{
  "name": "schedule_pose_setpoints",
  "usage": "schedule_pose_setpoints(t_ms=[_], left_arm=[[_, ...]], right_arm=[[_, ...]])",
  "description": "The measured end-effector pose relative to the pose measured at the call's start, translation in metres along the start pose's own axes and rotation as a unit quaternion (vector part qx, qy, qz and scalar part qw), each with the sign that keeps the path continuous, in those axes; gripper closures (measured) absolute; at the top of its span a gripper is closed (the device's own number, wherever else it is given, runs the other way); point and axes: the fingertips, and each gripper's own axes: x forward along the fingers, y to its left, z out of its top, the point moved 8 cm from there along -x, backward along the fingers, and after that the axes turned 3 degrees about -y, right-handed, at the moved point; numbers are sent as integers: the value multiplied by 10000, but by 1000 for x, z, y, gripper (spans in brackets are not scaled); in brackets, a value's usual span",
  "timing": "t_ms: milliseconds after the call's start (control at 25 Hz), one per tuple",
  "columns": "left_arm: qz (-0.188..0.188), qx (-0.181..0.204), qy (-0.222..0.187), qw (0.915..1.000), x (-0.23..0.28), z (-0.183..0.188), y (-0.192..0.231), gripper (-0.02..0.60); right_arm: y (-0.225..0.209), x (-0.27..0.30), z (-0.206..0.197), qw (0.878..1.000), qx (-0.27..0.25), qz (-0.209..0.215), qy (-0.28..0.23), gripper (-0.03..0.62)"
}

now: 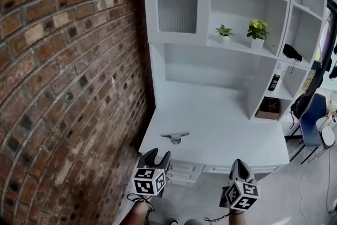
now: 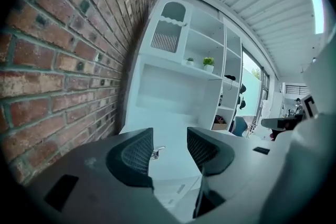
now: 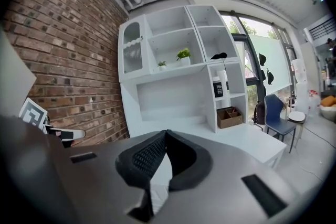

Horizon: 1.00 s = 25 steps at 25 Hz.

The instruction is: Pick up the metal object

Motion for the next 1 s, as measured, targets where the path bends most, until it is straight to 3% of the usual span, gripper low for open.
schedule_pose_setpoints(t_ms=[440,1000], left_arm=[[43,11,275,9996,67,-4,11,391],[724,28,-26,9974,161,51,26,391]], right_arm=[[-20,72,0,9998,64,-75,173,593],[-39,216,50,9977,71,665,142,593]])
